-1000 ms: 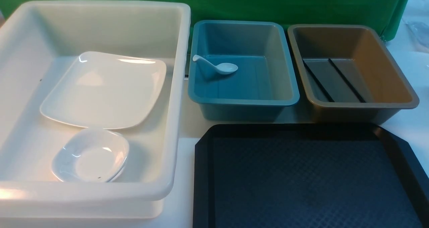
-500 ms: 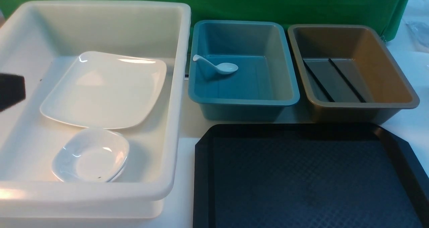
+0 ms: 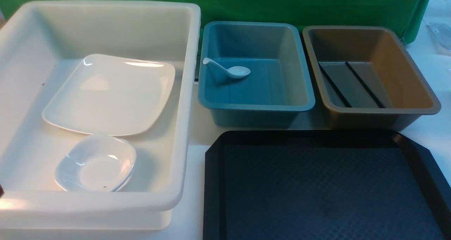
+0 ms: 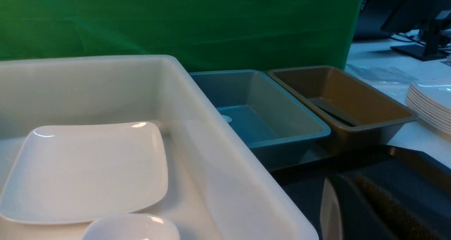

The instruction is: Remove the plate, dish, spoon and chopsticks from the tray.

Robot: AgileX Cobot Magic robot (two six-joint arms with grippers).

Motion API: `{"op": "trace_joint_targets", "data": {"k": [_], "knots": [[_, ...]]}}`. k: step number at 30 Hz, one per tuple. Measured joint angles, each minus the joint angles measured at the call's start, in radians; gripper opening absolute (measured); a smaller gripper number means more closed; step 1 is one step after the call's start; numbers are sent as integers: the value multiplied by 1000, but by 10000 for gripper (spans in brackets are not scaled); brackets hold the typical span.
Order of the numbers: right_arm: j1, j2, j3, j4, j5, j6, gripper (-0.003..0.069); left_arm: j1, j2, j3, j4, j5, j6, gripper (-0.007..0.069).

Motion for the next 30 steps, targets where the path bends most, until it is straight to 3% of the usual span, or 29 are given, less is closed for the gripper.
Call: {"op": "trace_joint_targets", "data": {"k": [5,14,22,30], "knots": [[0,0,0,0,0,0,92,0,-4,0,52,-8,44,16],[0,0,0,0,0,0,111,0,-5,37,228,-221,39,16],[0,0,0,0,0,0,143,5,-16,329,488,-509,-185,16],[0,0,0,0,0,0,162,29,-119,613,531,-638,-222,16]]}}
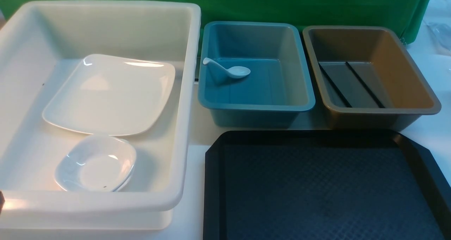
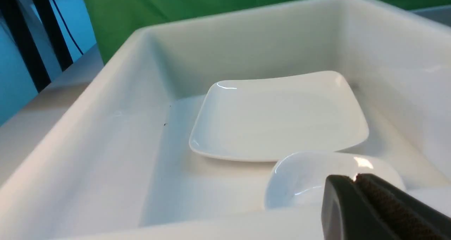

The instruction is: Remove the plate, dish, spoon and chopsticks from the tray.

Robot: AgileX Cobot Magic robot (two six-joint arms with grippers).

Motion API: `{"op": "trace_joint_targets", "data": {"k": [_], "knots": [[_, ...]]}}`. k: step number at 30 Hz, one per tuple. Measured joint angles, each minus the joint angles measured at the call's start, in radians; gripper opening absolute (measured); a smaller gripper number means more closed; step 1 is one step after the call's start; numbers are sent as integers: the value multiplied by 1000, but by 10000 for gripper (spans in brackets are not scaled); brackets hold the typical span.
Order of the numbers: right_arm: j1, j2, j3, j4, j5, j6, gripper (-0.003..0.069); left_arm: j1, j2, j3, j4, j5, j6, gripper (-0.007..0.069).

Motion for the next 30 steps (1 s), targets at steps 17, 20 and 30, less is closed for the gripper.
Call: {"op": "trace_joint_targets", "data": {"k": [17,20,30], "knots": [[0,0,0,0,0,0,186,-1,-11,5,7,80,-10,16],[0,0,0,0,0,0,194,-1,-12,5,7,80,-10,17],[0,0,0,0,0,0,213,-1,-12,5,7,80,-10,17]]}}
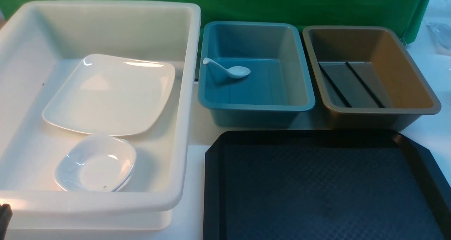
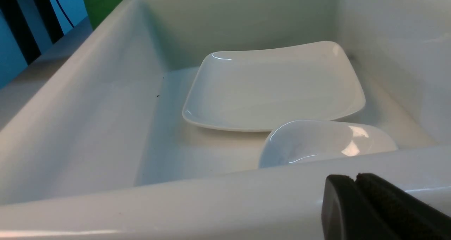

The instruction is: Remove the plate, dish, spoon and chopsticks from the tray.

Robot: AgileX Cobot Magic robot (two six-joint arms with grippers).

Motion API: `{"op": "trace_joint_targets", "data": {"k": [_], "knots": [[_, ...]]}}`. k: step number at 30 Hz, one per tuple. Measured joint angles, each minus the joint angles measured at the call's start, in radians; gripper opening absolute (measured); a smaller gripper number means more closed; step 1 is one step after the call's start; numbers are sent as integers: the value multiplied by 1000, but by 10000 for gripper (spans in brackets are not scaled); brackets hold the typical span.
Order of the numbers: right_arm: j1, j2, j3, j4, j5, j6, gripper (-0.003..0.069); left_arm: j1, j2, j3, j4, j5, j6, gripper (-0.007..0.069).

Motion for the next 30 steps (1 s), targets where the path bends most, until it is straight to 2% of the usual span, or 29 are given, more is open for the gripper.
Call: {"op": "trace_joint_targets", "data": {"k": [7,12,16,17,19,22,26,30], "knots": [[0,-2,0,0,12,-14,225,0,0,0,0,0,0,17],[-24,-20,2,0,164,-87,235,0,0,0,0,1,0,17],[-133,-20,54,0,226,-120,237,0,0,0,0,1,0,17],[-215,-20,109,0,232,-129,237,0,0,0,0,1,0,17],[-253,-20,153,0,235,-132,237,0,0,0,0,1,0,17],[-370,-46,305,0,242,-133,237,0,0,0,0,1,0,17],[-458,-136,485,0,252,-133,237,0,0,0,0,1,0,17],[-480,-266,539,0,315,-123,237,0,0,0,1,2,0,17]]}}
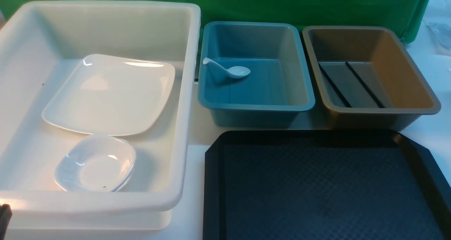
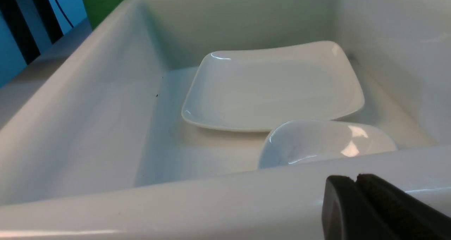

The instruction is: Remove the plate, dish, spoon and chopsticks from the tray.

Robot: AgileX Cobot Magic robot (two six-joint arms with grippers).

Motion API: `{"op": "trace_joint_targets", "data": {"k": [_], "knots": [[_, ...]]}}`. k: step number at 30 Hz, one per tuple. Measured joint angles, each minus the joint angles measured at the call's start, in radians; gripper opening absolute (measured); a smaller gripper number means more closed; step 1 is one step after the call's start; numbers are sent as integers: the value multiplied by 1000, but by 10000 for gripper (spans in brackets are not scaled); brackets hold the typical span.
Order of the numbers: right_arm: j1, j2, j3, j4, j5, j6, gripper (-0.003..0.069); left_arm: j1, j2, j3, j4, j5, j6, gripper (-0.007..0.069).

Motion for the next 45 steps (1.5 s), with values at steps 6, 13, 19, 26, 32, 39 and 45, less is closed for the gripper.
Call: {"op": "trace_joint_targets", "data": {"k": [6,13,19,26,32,39,45], "knots": [[-1,-35,1,0,8,11,237,0,0,0,0,6,0,17],[-1,-35,1,0,8,16,238,0,0,0,0,7,0,17],[-1,-35,1,0,8,17,238,0,0,0,0,7,0,17],[-1,-35,1,0,8,17,238,0,0,0,0,7,0,17],[-1,-35,1,0,8,17,238,0,0,0,0,7,0,17],[-1,-35,1,0,8,17,238,0,0,0,0,7,0,17],[-1,-35,1,0,8,17,238,0,0,0,0,7,0,17]]}}
